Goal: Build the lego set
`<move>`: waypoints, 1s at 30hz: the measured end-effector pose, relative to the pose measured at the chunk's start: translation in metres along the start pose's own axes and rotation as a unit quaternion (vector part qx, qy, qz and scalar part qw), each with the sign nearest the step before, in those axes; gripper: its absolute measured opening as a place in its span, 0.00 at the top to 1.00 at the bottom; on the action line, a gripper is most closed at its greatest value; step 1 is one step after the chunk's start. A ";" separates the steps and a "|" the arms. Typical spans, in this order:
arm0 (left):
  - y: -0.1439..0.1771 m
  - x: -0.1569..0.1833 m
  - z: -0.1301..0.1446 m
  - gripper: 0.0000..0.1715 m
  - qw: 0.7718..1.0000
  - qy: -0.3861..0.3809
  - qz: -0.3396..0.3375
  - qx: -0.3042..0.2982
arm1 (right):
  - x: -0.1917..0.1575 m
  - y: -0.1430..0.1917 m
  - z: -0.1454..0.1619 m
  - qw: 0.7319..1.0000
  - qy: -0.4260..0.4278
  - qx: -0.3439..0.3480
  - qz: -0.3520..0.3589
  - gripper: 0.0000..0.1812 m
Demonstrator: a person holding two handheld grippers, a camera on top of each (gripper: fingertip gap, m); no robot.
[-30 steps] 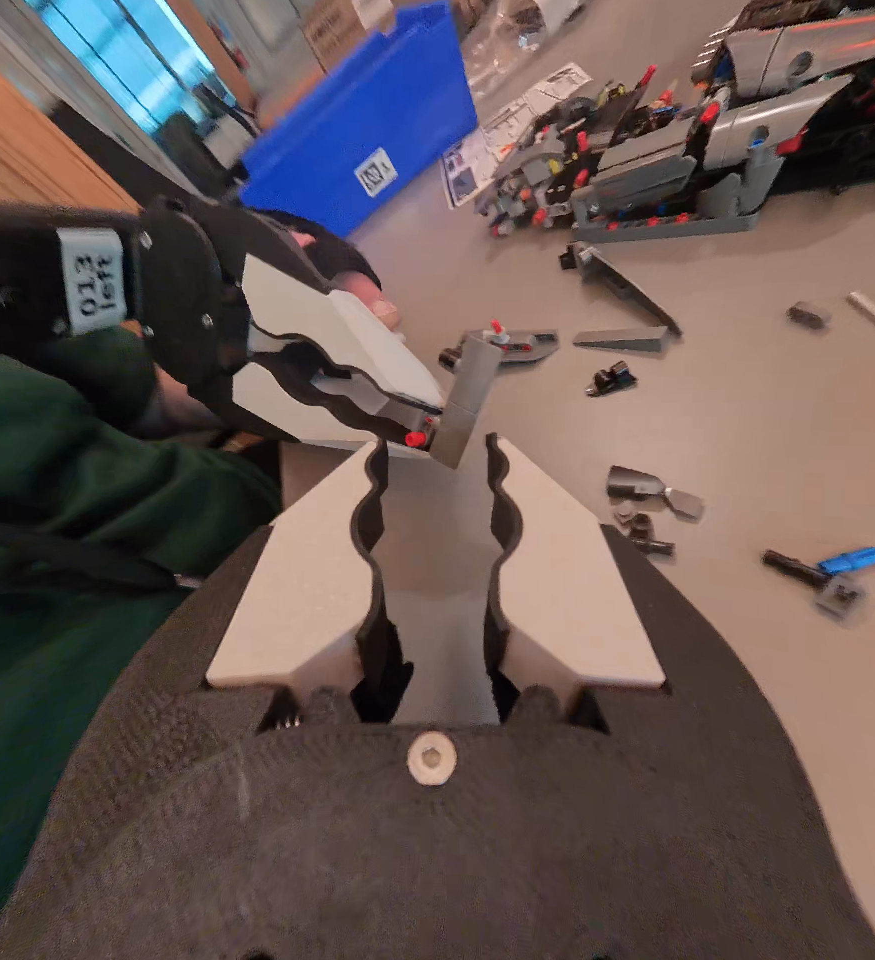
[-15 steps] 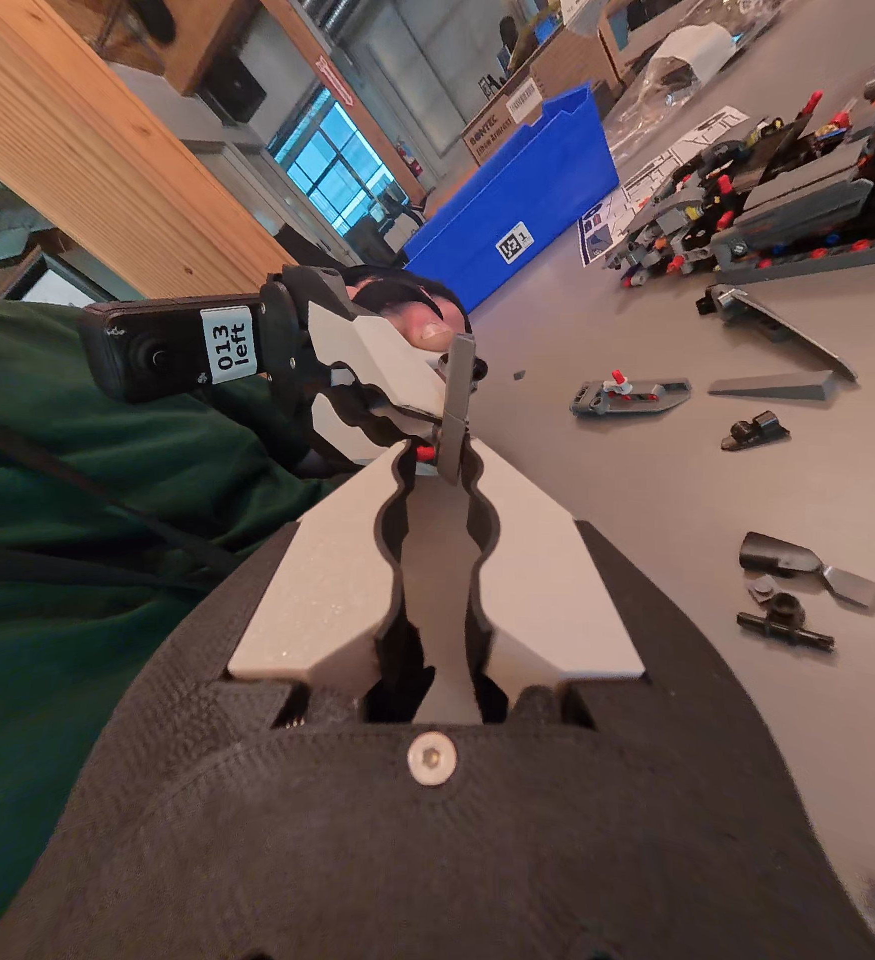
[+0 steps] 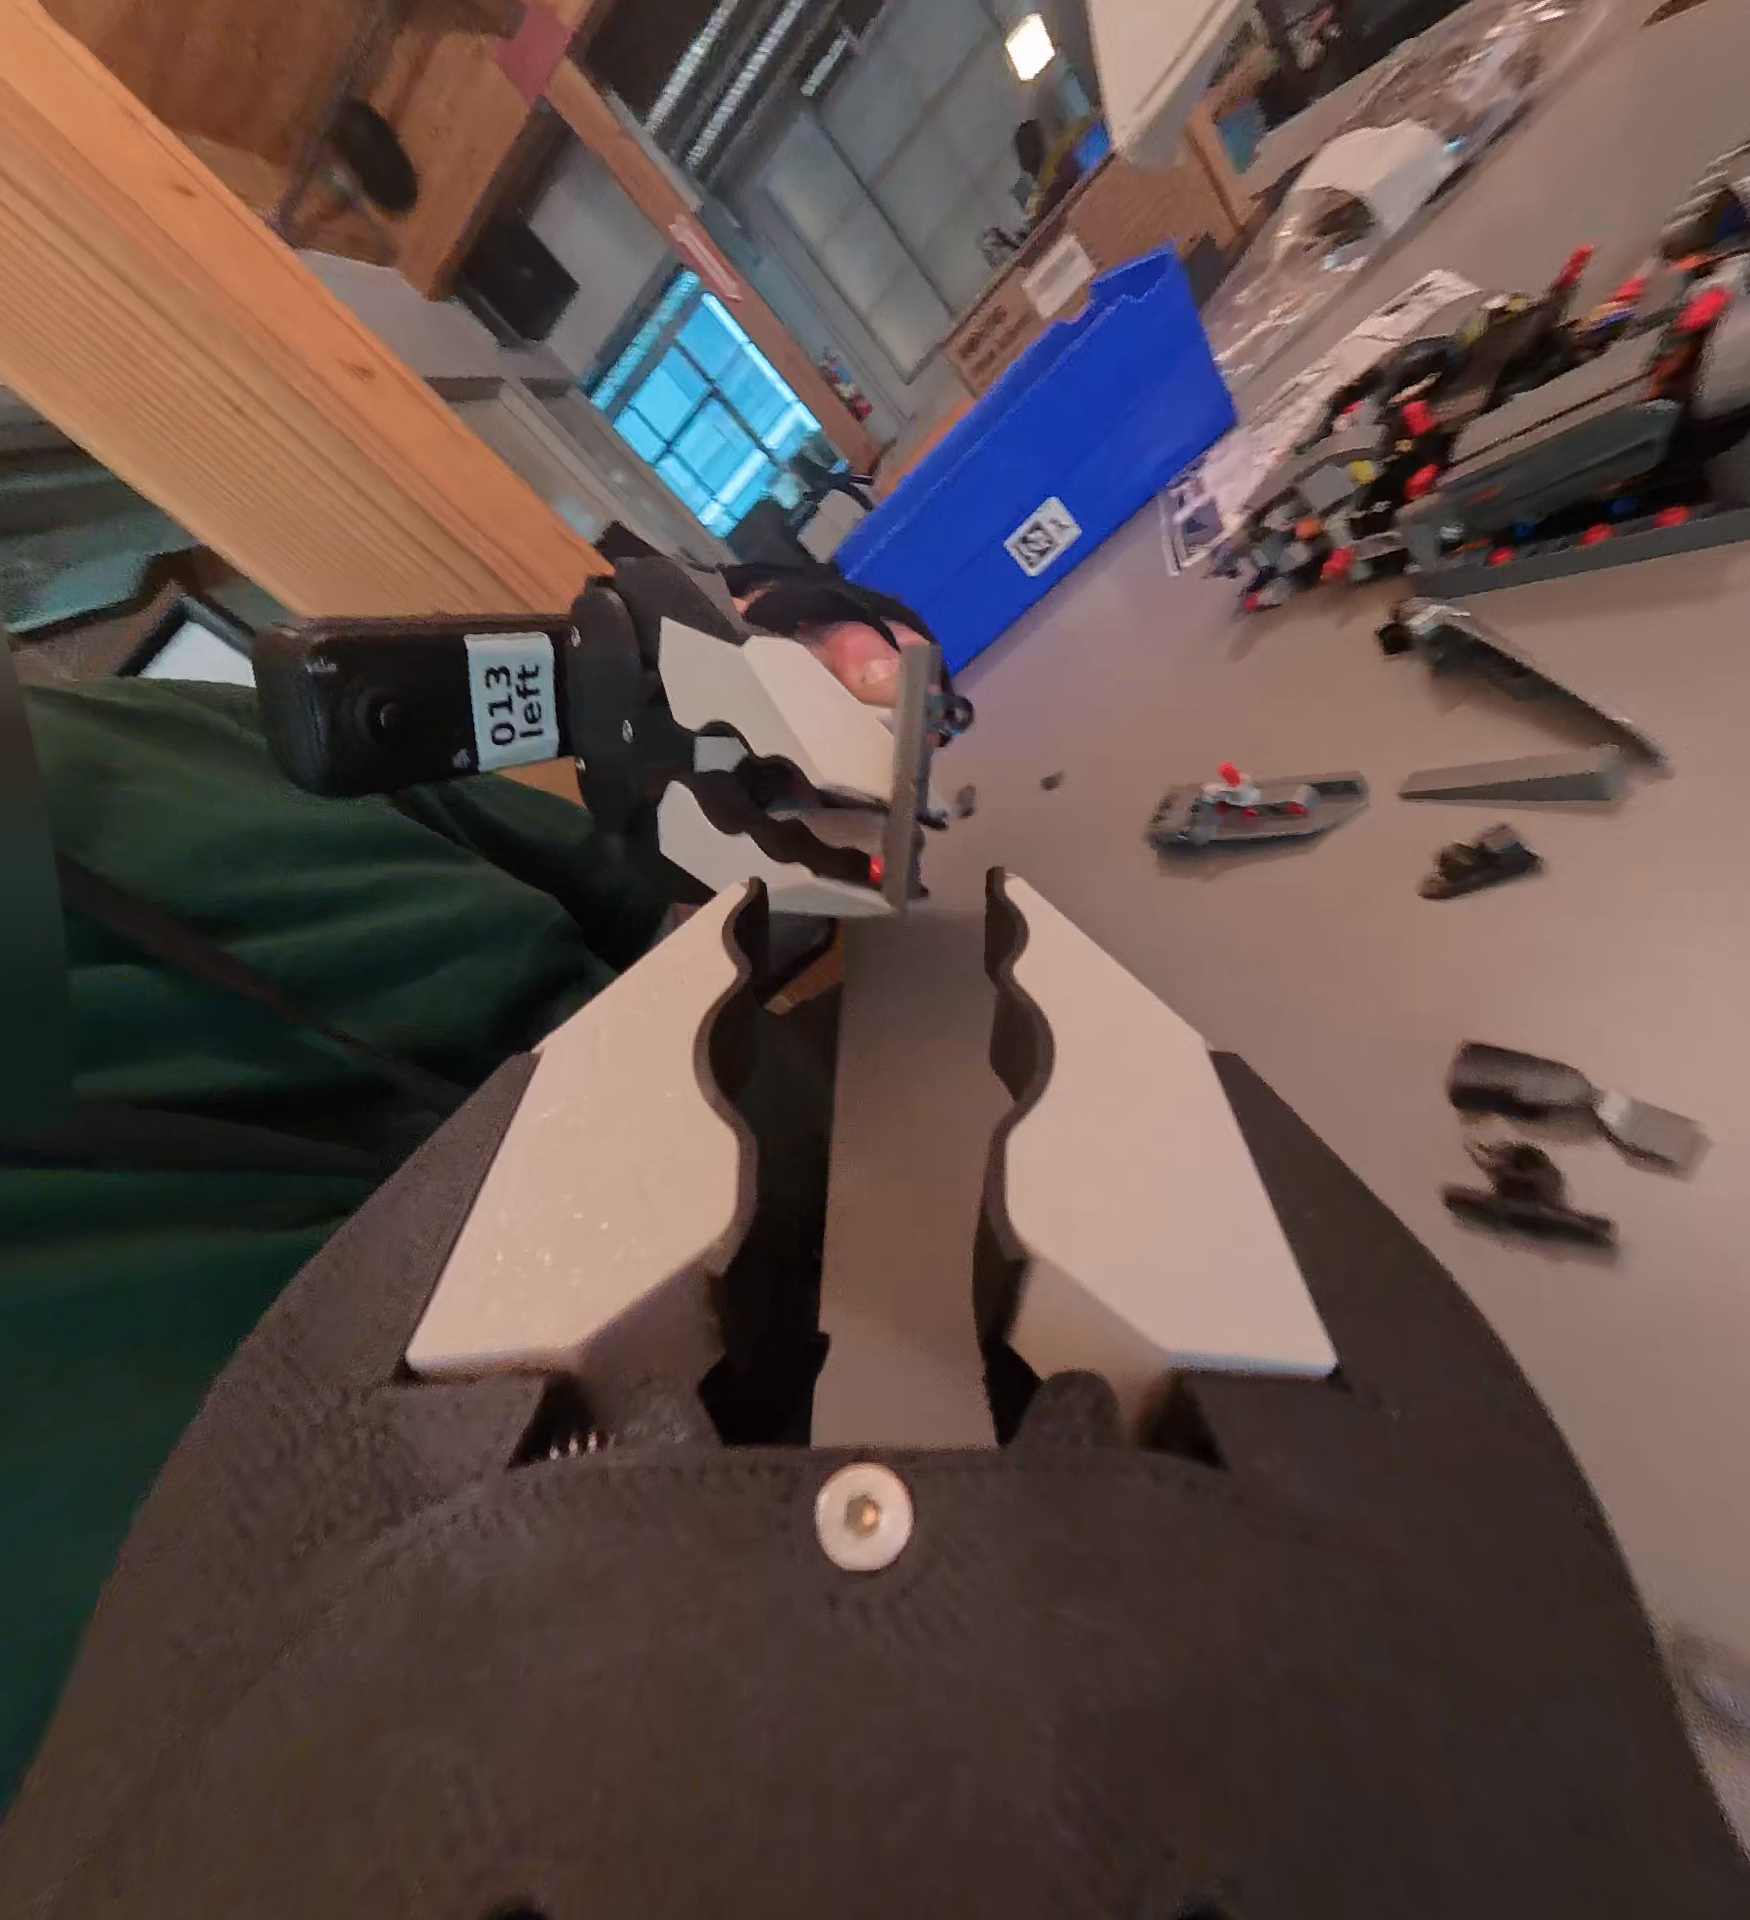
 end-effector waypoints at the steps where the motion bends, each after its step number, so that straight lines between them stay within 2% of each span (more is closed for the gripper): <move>1: 0.001 -0.001 0.001 0.93 1.000 0.006 0.002 0.003 | 0.003 0.007 -0.001 1.000 0.006 0.005 0.019 0.78; 3: -0.001 0.003 0.008 0.93 0.999 0.028 0.027 -0.006 | 0.005 0.020 -0.002 0.998 0.036 0.018 0.056 0.79; 7: -0.011 0.020 0.030 0.93 0.994 0.064 0.083 -0.039 | 0.022 0.053 0.000 0.977 0.102 0.024 0.186 0.87; 9: -0.016 0.029 0.041 0.93 0.989 0.080 0.106 -0.059 | 0.036 0.071 0.002 0.955 0.127 0.016 0.267 0.91; 11: -0.020 0.035 0.049 0.93 0.986 0.095 0.117 -0.072 | 0.049 0.083 0.005 0.934 0.143 -0.004 0.328 0.90; 14: -0.025 0.042 0.059 0.93 0.978 0.123 0.138 -0.098 | 0.064 0.092 0.013 0.908 0.164 -0.040 0.385 0.88; 21: -0.034 0.049 0.071 0.92 0.968 0.161 0.151 -0.120 | 0.083 0.085 0.024 0.870 0.214 -0.108 0.431 0.91; 26: -0.033 0.047 0.074 0.90 0.964 0.184 0.150 -0.117 | 0.094 0.080 0.041 0.867 0.205 -0.164 0.424 0.90; 30: -0.031 0.047 0.075 0.89 0.965 0.187 0.148 -0.110 | 0.096 0.086 0.043 0.868 0.196 -0.153 0.429 0.90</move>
Point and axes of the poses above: each gripper's, where its closed fingertips meet, y back along the fingers, z out of its underside, x = y × z across the jaws, the point moved 2 cm from there along y, back along the fingers, and after that the axes turned 12 degrees about z, right-handed, at the moved point
